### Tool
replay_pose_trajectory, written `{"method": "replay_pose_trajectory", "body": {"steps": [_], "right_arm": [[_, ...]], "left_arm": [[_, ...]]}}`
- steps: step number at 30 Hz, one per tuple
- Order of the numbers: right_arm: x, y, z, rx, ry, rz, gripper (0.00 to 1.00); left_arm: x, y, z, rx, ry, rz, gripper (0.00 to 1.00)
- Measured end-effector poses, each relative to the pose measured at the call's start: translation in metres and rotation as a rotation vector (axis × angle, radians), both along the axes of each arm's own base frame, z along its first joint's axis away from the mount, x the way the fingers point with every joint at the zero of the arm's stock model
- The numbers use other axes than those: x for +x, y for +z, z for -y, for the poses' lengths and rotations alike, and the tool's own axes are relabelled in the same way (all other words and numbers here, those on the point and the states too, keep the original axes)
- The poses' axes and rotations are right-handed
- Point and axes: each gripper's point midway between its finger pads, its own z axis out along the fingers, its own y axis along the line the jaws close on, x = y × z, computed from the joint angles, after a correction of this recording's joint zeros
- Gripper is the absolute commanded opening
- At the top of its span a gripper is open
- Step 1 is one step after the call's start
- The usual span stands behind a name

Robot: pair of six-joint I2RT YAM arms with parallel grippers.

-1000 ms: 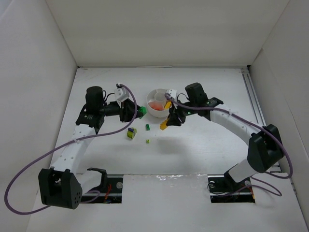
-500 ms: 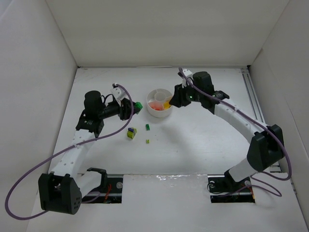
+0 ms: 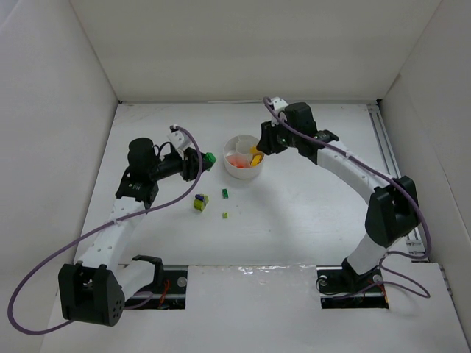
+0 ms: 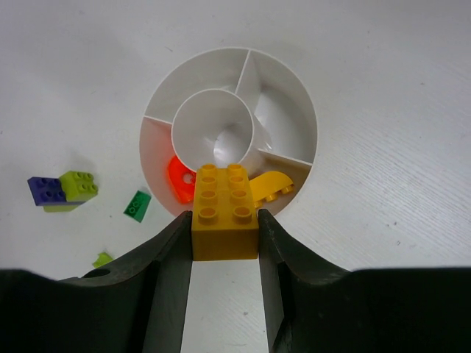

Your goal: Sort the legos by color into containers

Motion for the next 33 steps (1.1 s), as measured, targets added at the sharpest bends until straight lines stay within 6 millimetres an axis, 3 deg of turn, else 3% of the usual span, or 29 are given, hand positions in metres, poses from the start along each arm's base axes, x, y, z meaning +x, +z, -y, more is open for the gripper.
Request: {"method": "replay_pose_trajectory", "body": {"steps": [17, 23, 26, 31, 33], "right_arm": [[-0.004, -0.006, 0.0, -0.07, 0.056, 0.028, 0.0], [-0.01, -0.017, -0.006, -0.101, 0.089, 0.015, 0.0], [-0.01, -0.026, -0.007, -0.122, 0.091, 0.004, 0.08], [-0.007, -0.029, -0.003, -0.143, 0.071, 0.008, 0.09], [-0.006, -0.029, -0.002, -0.147, 0.065, 0.01, 0.17]], "left_arm": [[0.003, -0.005, 0.001, 0.002, -0.001, -0.012, 0.0], [0.003, -0.006, 0.001, 0.002, -0.002, -0.016, 0.0], [0.004, -0.007, 0.001, 0.002, -0.003, -0.02, 0.0], [0.004, -0.007, 0.001, 0.002, -0.004, -0.021, 0.0], [0.004, -0.007, 0.001, 0.002, -0.004, -0.022, 0.0]]}}
